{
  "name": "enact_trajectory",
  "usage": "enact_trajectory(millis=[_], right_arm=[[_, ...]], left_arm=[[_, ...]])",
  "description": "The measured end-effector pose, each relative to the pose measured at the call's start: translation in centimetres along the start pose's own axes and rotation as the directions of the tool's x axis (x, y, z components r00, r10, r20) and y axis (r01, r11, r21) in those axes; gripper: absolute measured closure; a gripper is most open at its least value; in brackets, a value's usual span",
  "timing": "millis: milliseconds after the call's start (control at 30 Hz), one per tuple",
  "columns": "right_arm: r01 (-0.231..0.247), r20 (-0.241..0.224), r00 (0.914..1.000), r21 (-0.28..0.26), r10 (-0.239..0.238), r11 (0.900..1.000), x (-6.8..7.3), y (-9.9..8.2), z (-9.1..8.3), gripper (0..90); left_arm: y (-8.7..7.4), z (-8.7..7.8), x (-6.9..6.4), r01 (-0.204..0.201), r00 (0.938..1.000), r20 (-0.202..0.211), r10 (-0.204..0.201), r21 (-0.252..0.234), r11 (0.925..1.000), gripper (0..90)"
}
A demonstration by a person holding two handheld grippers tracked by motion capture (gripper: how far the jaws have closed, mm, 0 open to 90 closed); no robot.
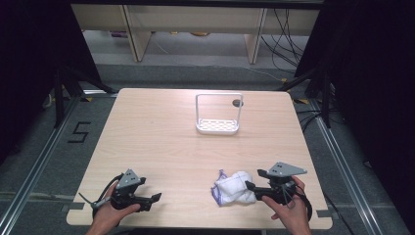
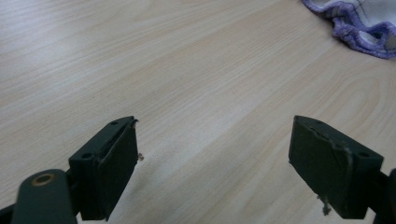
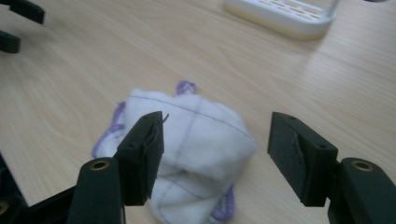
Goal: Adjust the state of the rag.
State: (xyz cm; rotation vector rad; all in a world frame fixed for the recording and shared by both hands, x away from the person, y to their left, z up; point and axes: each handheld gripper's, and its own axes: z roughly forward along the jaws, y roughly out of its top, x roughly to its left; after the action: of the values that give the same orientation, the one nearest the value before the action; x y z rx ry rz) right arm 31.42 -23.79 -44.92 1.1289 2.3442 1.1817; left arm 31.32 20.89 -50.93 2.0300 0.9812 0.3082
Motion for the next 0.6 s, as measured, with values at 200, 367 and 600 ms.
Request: enact_trajectory(millis=[200,367,600], right_arm=[[0.107,-0.050,0.9931,0.015,-0.107,0.9941,1.5,1.5,1.4,39.8],[0.177,-0.116,0.9789,0.070,-0.168,0.9817,3.1,3.2,3.6,42.7],[0.242,-0.149,0.9634,0.123,-0.223,0.9625,4.3,4.4,6.7,47.9]], left_arm=[[0.1,0.0,-0.1,-0.016,0.9998,0.008,0.016,0.010,0.9998,15.5],[0.1,0.1,0.0,-0.013,0.9999,0.008,0.013,0.012,0.9998,15.6],[0.1,0.0,0.1,-0.009,1.0000,0.005,0.009,0.013,0.9999,15.7]])
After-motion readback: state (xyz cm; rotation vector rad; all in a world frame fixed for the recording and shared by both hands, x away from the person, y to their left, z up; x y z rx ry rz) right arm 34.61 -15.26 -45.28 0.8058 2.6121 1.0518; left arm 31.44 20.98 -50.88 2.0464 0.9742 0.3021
